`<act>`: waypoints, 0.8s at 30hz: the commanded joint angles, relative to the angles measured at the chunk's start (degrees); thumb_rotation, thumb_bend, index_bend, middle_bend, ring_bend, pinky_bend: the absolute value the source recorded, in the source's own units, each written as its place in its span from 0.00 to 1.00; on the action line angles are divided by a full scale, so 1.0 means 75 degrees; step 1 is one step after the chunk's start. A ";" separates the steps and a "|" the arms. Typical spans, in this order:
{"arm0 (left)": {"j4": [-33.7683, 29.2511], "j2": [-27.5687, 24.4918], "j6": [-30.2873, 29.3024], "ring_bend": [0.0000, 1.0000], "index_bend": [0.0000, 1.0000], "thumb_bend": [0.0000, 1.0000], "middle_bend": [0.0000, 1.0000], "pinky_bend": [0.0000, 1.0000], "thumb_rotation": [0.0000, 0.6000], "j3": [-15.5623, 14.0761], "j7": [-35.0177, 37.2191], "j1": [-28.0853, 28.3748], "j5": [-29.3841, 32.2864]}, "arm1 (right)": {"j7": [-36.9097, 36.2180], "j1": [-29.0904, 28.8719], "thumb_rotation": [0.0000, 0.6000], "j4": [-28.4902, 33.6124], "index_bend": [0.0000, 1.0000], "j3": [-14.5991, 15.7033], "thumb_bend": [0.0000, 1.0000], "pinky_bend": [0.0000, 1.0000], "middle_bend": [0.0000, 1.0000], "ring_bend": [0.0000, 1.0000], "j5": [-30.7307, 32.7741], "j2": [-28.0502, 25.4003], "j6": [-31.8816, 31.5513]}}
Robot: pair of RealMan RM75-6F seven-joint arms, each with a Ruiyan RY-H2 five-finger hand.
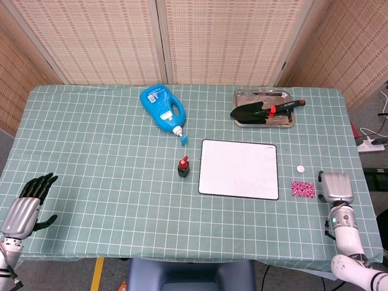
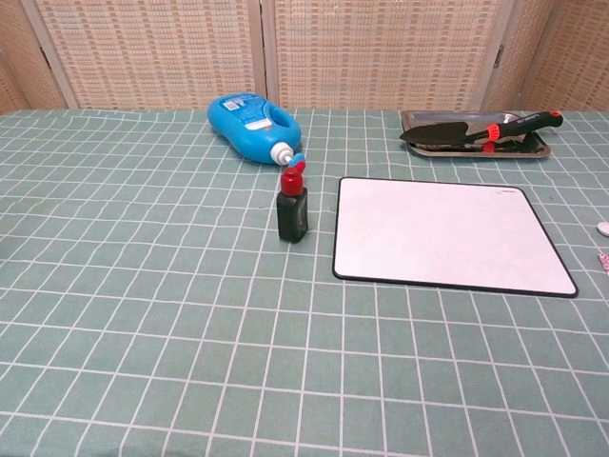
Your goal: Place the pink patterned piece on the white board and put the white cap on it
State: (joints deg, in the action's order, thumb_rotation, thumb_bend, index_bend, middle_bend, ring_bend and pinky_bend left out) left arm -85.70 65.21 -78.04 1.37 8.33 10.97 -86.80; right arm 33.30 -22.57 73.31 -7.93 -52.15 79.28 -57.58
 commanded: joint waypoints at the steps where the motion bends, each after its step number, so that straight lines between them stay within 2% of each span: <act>1: 0.0027 0.0013 0.0022 0.00 0.00 0.18 0.00 0.00 1.00 0.0001 0.0008 0.0011 0.0016 | -0.0118 -0.0071 1.00 -0.0241 0.43 0.0042 0.21 0.67 0.75 0.72 -0.0054 0.0141 0.0099; 24: 0.0065 -0.0001 0.0094 0.00 0.00 0.18 0.00 0.00 1.00 -0.0071 0.0071 0.0084 -0.0072 | -0.1103 -0.0081 1.00 -0.0420 0.42 0.0092 0.21 0.67 0.75 0.71 -0.0121 0.0204 0.0479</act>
State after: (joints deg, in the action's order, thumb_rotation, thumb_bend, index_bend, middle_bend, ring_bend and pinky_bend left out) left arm -85.21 65.20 -77.31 0.83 8.86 11.61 -87.34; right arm 25.44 -23.21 70.36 -7.19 -53.07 80.70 -54.28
